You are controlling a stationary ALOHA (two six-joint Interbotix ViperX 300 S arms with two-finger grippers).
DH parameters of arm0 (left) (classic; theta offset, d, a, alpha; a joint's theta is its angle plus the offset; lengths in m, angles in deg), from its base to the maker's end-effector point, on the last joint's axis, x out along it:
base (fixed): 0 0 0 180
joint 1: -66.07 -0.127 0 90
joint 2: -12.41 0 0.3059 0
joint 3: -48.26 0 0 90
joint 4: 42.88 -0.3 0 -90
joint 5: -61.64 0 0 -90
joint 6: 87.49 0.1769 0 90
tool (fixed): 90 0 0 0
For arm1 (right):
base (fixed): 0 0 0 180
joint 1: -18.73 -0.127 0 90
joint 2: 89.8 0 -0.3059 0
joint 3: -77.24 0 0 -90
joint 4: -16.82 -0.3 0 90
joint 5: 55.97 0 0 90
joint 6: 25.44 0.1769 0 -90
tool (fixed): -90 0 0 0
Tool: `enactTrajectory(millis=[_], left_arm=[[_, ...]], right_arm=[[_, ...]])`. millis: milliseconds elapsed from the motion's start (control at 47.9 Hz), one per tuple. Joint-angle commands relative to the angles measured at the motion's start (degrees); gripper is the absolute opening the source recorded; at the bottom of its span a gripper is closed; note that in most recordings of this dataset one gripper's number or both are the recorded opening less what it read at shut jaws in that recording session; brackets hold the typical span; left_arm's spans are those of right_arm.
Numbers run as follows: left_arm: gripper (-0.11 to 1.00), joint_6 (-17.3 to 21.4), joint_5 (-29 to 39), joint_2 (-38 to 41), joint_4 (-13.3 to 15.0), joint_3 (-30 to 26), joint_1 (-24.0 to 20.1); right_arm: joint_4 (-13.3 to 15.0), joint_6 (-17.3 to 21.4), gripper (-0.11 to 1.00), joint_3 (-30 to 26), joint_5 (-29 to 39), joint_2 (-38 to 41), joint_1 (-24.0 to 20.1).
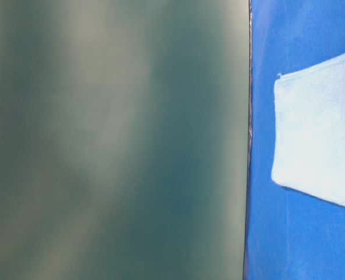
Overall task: Fold a vertical towel.
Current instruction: 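Move both grippers to the towel's far corners and grasp them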
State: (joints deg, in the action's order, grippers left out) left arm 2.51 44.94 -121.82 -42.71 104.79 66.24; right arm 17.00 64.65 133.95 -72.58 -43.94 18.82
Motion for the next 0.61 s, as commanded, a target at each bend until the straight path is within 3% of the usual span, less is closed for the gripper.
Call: enactTrajectory(millis=[0, 271, 585], left_arm=[[0.00, -1.49, -0.44, 2.11, 1.85, -2.29, 0.09], [0.00, -1.85, -1.14, 10.99, 1.85, -4.22, -3.25], [0.01, -2.37, -2.46, 27.60, 1.85, -9.14, -11.78]], right_arm=[[-0.44, 0.62, 0.00, -1.76, -0.09, 0.97, 0.44], [-1.93, 2.46, 0.00, -5.89, 8.70, 8.70, 9.05], [-1.67, 2.29, 0.00, -10.37, 9.93, 25.84, 19.60]])
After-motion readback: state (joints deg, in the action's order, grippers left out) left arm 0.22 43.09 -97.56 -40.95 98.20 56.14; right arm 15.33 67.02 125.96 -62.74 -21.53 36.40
